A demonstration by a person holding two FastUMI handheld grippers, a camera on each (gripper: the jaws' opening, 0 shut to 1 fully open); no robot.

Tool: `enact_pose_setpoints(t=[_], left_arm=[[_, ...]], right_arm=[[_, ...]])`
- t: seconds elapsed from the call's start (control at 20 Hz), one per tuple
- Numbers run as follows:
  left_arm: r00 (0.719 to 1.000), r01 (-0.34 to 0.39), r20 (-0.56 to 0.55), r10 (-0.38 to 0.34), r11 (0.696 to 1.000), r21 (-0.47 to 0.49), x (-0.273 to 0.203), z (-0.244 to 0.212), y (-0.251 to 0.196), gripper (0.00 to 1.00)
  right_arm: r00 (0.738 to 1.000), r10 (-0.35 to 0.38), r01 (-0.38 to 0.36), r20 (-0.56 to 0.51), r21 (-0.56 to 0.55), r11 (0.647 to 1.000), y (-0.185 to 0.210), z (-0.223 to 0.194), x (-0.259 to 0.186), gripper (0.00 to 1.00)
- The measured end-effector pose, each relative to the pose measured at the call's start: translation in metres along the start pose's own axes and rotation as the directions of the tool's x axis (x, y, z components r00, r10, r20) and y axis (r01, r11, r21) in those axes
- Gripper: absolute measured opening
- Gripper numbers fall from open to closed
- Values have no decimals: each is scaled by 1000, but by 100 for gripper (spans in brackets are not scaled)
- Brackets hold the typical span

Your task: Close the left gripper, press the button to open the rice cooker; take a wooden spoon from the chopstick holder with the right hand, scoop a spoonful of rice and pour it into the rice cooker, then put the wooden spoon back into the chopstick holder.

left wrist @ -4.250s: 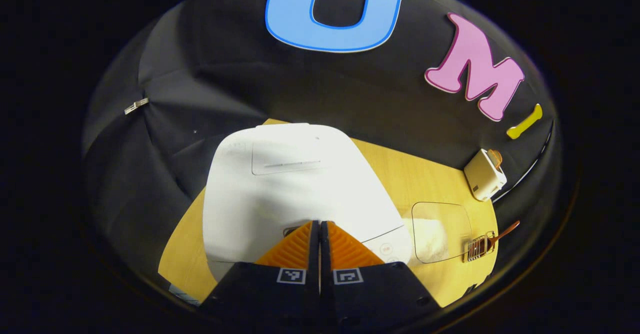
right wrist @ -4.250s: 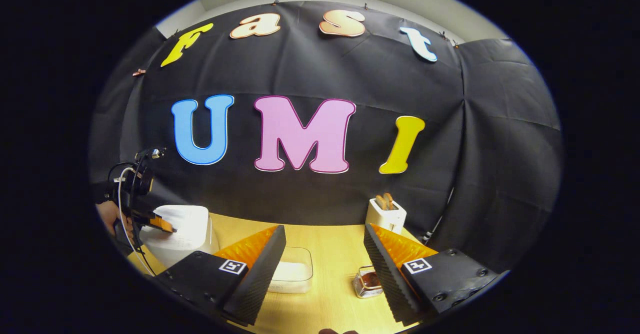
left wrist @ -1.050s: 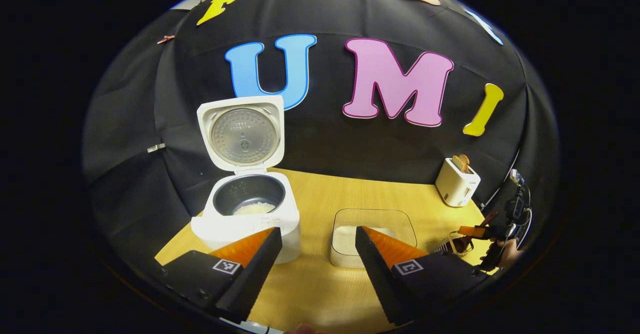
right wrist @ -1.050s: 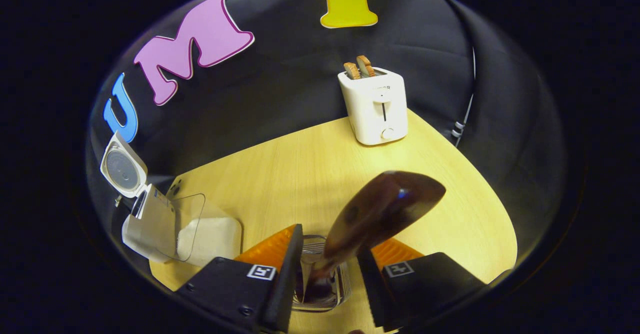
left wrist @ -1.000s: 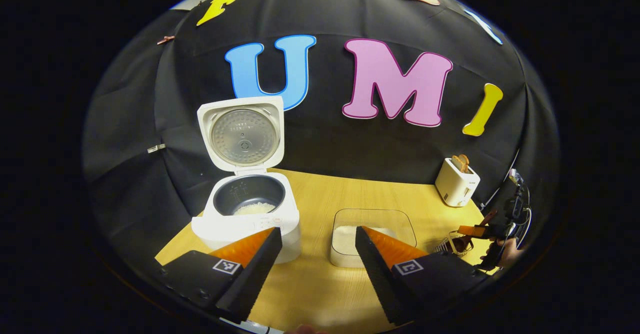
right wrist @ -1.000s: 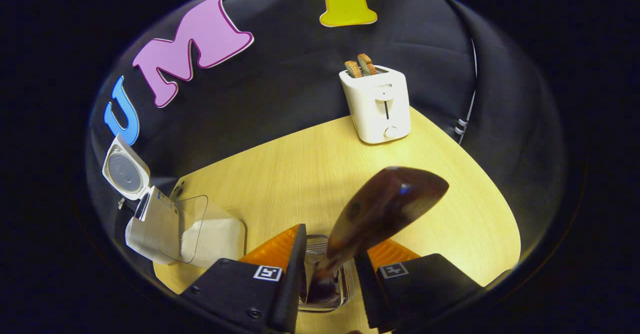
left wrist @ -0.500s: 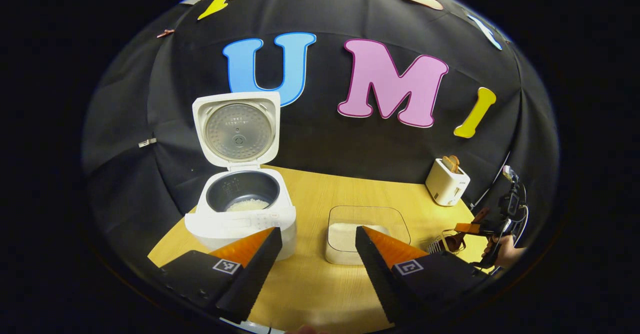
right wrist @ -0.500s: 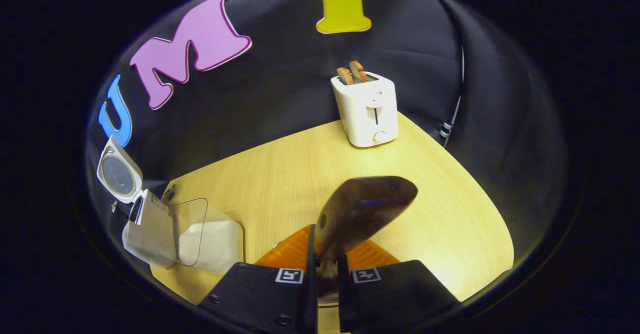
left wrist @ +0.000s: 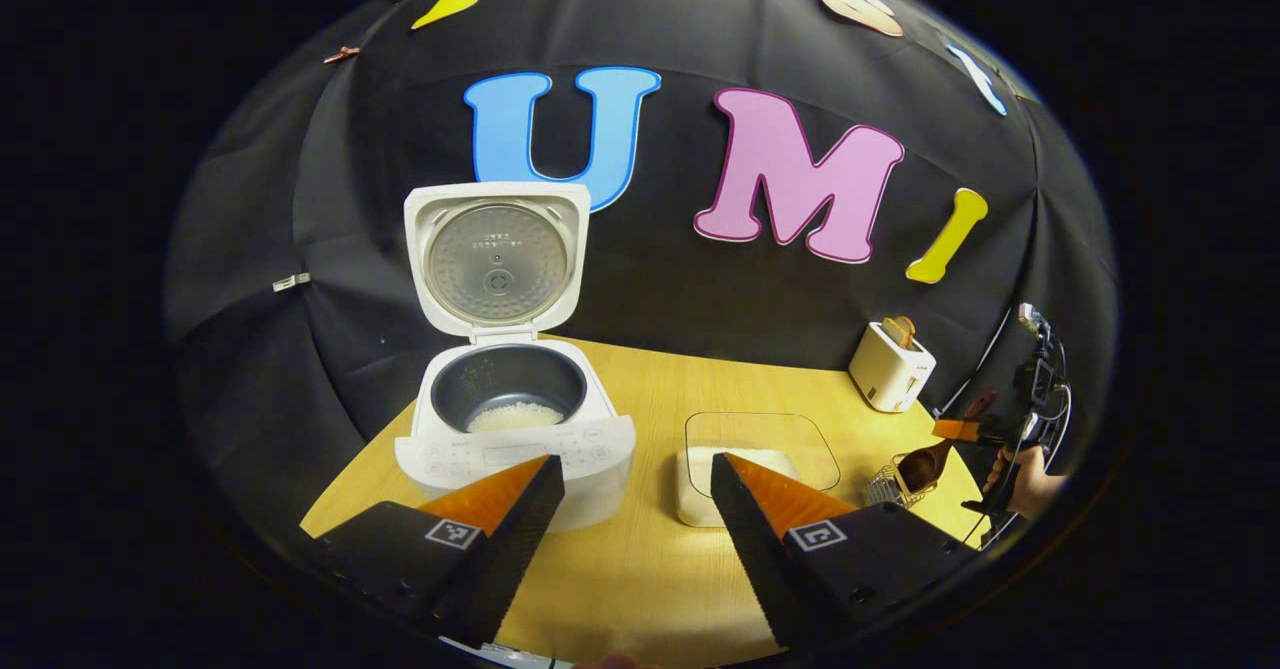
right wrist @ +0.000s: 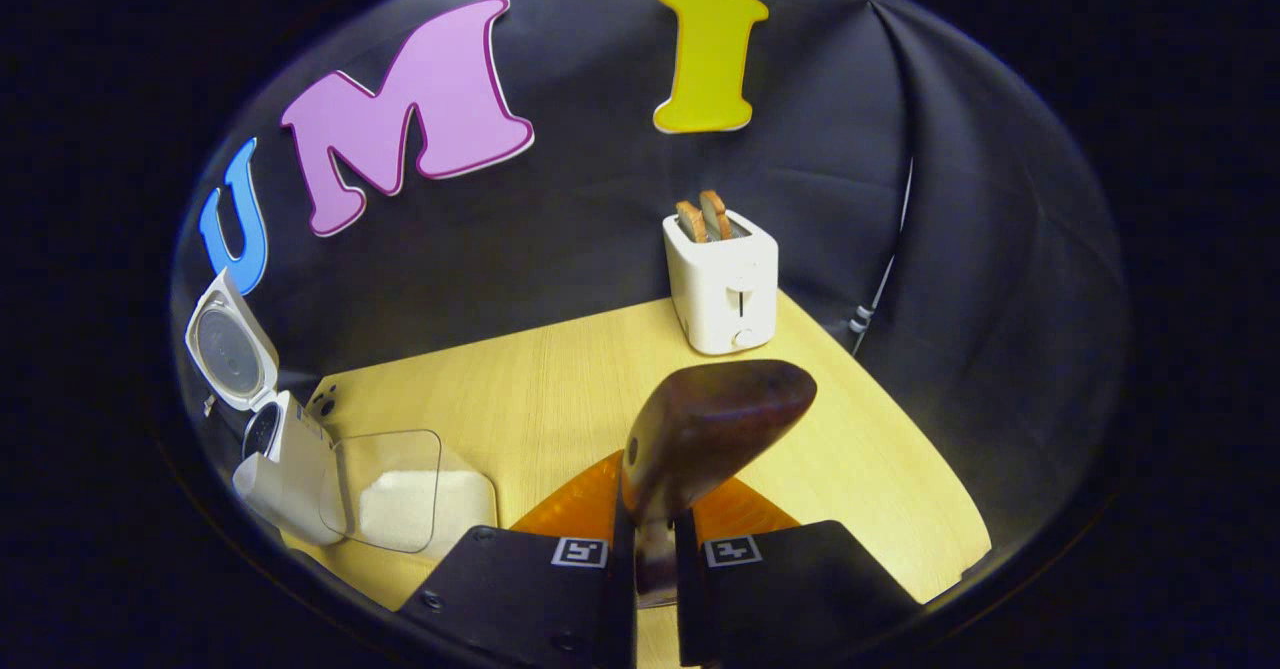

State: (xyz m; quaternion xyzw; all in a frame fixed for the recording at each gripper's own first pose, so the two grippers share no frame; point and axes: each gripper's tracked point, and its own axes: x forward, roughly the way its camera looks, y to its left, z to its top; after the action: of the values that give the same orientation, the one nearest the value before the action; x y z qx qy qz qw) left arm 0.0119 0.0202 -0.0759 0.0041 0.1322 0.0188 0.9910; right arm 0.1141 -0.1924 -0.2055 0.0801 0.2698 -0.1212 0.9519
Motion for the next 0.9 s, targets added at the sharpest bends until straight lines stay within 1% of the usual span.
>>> enact_pose_setpoints(t=[0.15,0.25,0.4,0.45,0.5,0.6,0.65,0.7,0.85,0.9], left_arm=[[1000,15,7,-15,999,-28,0,-2,18,95],[1000,15,8,-15,1000,-25,-1,-6,31,95],[999,25,27,-25,1000,8,-4,-7,45,96],[999,34,33,-34,999,4,-6,-7,48,92],[998,41,37,-41,999,-3,-6,-7,51,95],[999,39,36,-39,999,-7,-7,-8,61,95],[999,32,38,-31,999,-17,-8,-8,67,92],[999,31,38,-30,999,-33,-8,-7,71,95],[999,43,17,-42,995,-85,-12,-11,75,95],[999,45,11,-44,995,-88,-13,-12,77,96]], right_arm=[[999,-13,14,43,-16,1000,14,27,-18,20],[998,-2,4,64,-22,1000,32,42,-29,20],[995,44,-43,92,-21,999,76,59,-40,20],[994,63,-61,92,-23,998,91,61,-42,20],[992,83,-81,93,-25,996,108,62,-43,20],[989,121,-118,89,-41,992,141,58,-40,20],[987,138,-134,80,-52,990,154,53,-36,20],[986,151,-146,70,-66,987,167,46,-32,20],[983,183,-179,29,-108,978,201,17,-14,20],[981,195,-192,14,-113,975,210,10,-10,18]])
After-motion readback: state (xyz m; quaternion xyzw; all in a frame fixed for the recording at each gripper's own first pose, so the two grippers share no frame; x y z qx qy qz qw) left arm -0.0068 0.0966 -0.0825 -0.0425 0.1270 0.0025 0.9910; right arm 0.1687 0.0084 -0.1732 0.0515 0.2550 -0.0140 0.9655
